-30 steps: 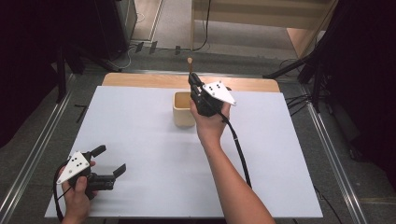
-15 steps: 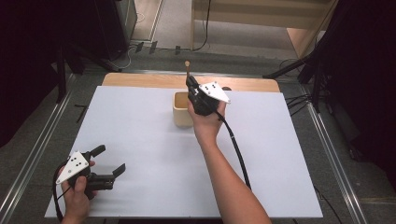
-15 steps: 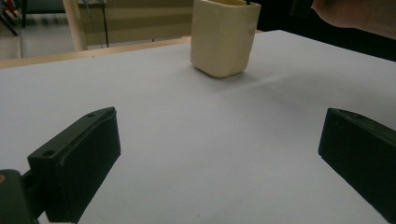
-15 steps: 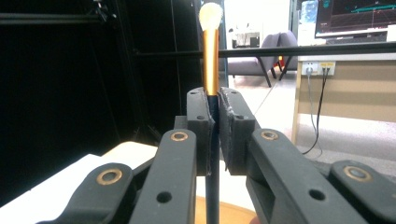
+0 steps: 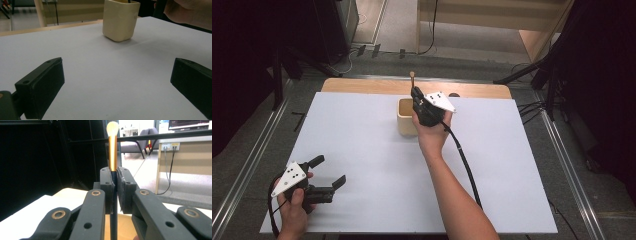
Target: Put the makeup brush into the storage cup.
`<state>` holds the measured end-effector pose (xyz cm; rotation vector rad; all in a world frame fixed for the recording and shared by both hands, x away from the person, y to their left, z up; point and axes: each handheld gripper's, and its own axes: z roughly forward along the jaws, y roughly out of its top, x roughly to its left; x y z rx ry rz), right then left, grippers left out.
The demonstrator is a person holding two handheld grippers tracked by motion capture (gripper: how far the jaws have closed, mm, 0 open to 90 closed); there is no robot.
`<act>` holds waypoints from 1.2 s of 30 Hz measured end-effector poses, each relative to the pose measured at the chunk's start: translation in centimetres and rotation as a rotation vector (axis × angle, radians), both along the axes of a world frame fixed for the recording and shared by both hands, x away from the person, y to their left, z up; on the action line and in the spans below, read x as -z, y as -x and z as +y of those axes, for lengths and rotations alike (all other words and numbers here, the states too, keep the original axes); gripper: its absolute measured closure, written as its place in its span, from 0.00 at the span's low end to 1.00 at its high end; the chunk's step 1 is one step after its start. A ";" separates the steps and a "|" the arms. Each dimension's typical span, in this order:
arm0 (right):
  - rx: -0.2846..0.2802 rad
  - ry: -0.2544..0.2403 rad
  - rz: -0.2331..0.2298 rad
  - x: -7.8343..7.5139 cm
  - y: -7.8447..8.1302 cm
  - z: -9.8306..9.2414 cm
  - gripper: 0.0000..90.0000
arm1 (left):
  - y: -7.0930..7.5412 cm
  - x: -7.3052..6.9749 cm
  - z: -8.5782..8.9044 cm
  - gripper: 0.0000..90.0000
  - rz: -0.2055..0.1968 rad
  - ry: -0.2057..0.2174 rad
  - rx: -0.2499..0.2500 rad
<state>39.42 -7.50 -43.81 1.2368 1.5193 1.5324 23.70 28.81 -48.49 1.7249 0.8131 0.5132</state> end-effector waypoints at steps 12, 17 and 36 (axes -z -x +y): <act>-0.004 0.033 0.045 2.1 0.5 -0.1 0.94 | -0.1 0.0 -0.1 0.00 -0.001 -0.005 0.004; 0.000 0.039 0.050 2.5 0.8 -0.1 0.94 | -0.1 0.1 -0.1 0.00 0.000 -0.005 0.003; -0.082 0.065 0.188 0.6 4.2 -2.9 0.00 | -0.1 0.0 -0.1 0.00 -0.002 -0.004 -0.002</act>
